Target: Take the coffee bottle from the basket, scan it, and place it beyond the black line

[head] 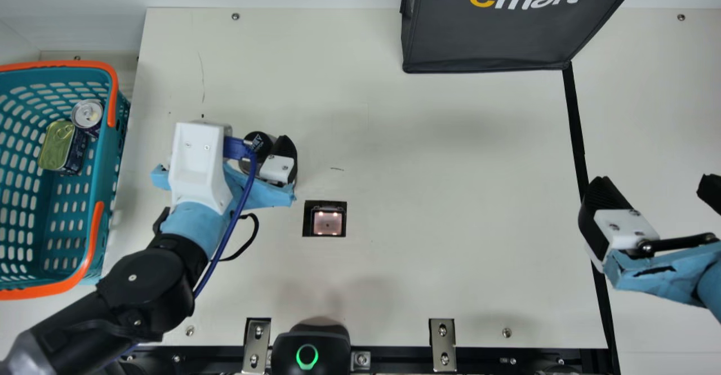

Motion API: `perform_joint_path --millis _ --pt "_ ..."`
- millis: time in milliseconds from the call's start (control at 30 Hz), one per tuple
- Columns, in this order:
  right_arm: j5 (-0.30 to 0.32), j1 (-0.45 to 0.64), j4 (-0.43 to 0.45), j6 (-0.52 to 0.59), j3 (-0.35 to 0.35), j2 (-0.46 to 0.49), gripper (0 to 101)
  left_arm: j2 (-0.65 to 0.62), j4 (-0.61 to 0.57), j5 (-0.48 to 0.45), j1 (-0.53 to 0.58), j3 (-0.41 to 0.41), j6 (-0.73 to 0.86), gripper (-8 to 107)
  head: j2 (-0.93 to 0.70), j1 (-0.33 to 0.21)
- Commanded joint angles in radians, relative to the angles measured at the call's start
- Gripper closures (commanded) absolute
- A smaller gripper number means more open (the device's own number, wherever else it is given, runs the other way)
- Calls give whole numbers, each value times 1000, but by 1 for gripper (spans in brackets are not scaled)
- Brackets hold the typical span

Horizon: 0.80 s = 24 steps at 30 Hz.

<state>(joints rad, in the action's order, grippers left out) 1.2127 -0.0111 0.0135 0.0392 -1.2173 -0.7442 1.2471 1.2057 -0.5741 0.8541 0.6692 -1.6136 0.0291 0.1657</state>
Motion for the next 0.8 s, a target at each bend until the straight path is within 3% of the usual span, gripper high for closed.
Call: perform_joint_path --millis 0,333,700,767 --pt "0 0 0 0 0 0 11 9 5 -10 5 2 -13 9 -2 -27" --pt "0 0 0 0 0 0 11 50 27 -66 34 15 -72 9 -2 -27" --pt "-2 0 0 0 0 0 11 69 38 -91 38 23 -106 82 -2 -27" --pt "-2 0 0 0 0 0 11 68 39 -89 34 23 -105 89 -2 -27"
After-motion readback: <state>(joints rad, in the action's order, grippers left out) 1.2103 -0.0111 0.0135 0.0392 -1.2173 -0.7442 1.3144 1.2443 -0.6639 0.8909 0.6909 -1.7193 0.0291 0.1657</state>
